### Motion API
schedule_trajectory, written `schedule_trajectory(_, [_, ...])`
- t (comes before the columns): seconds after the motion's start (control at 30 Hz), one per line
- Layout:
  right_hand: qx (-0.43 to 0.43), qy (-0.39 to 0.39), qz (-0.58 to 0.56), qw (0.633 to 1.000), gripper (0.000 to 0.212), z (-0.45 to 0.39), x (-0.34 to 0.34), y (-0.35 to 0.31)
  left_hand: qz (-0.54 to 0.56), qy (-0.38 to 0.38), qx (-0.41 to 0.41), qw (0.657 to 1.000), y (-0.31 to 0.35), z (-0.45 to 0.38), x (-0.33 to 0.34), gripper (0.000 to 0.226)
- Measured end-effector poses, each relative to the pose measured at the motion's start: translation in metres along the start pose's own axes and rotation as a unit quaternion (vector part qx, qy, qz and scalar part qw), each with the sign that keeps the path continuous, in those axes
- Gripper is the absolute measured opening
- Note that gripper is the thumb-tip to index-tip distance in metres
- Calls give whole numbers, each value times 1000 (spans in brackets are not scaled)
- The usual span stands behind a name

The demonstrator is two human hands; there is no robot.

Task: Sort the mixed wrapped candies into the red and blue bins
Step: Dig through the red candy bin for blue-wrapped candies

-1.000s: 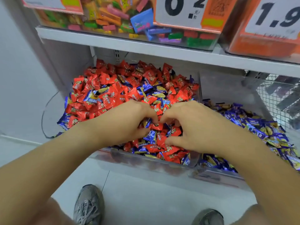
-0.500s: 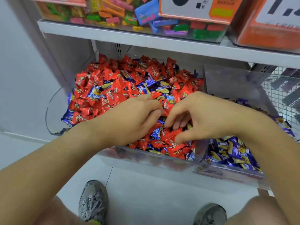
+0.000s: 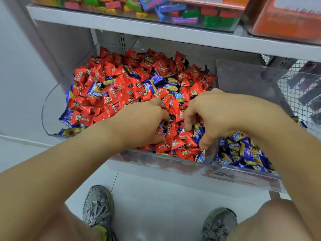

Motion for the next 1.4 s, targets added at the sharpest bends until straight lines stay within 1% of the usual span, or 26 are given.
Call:
schedule_trajectory(0.07, [0,7,24,1000,48,-3,3,-2,-2,-5,2,1000,2,0,0,51])
schedule_trajectory(0.17, [-6,28,38,999,44,-4,3,-2,20,28,0,999,2,-3,-6,25])
schedule_trajectory(0.2, [-7,33,29,999,42,-4,3,-1,27,40,-4,999,1,-3,-7,21])
schedule_trajectory(0.3, [-30,51,-12,998,32,-1,-1,3,41,54,0,998,0,-3,-8,24])
schedule_trajectory(0.37, [-46,61,-35,996,14,1,-3,5,75,61,9,995,-2,-1,-7,33])
schedule_trajectory(0.43, [-57,84,-67,993,19,6,-8,7,124,89,11,988,-4,3,-14,31])
schedule_trajectory(0.47, [-64,110,-100,987,13,8,-13,8,151,108,10,983,-6,5,-20,28])
schedule_trajectory(0.5, [-69,149,-136,977,16,11,-20,9,184,126,10,975,-7,8,-27,26])
schedule_trajectory(0.57, [-73,230,-217,946,18,18,-36,12,286,130,-20,949,-14,11,-35,25])
schedule_trajectory(0.6, [-76,252,-263,928,16,21,-40,11,369,109,-44,922,-16,11,-33,25])
schedule_trajectory(0.67, [-72,250,-368,893,14,21,-39,6,540,52,-85,835,-16,10,-24,30])
schedule_trajectory(0.7, [-71,243,-402,880,14,19,-38,1,594,32,-92,798,-13,9,-20,37])
schedule_trajectory(0.73, [-79,243,-413,874,15,18,-38,-6,617,22,-83,782,-8,7,-18,43])
schedule_trajectory(0.8, [-102,230,-444,860,25,15,-35,-22,613,40,-71,786,-3,6,-19,52])
schedule_trajectory(0.83, [-104,217,-483,842,38,13,-34,-26,617,63,-86,780,-7,7,-21,53])
schedule_trajectory(0.87, [-95,209,-525,819,52,10,-32,-26,627,85,-113,766,-15,10,-20,49])
schedule_trajectory(0.9, [-75,217,-550,803,62,8,-32,-21,626,106,-134,761,-24,12,-22,43])
schedule_trajectory(0.93, [-46,246,-540,804,64,8,-34,-13,604,123,-150,773,-34,16,-23,36])
schedule_trajectory(1.0, [12,318,-435,842,45,7,-42,7,507,140,-159,836,-53,21,-27,28])
schedule_trajectory(1.03, [19,325,-373,869,32,5,-44,8,461,135,-155,863,-59,23,-28,26])
schedule_trajectory(1.1, [-29,262,-283,922,17,-7,-36,-10,406,106,-126,899,-57,28,-28,22])
schedule_trajectory(1.17, [-89,209,-165,960,18,-18,-21,-38,367,88,-102,920,-47,29,-30,17])
schedule_trajectory(1.2, [-103,205,-112,967,22,-24,-17,-48,346,85,-99,929,-44,28,-30,15])
schedule_trajectory(1.27, [-90,201,-67,973,30,-33,-17,-53,290,95,-101,947,-42,26,-29,17])
schedule_trajectory(1.33, [-63,180,-42,981,35,-41,-17,-46,249,112,-119,955,-45,26,-31,30])
schedule_trajectory(1.4, [-46,144,-38,988,29,-41,-12,-38,232,129,-144,953,-50,27,-33,43])
Point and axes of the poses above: each hand's wrist, its own z-axis away from the middle knuckle, its own x-axis out of the palm, y = z × x, the point moved 9 cm from there along -z, towards the middle knuckle, and after that the axes turned 3 degrees about y, right-handed, at the moved point
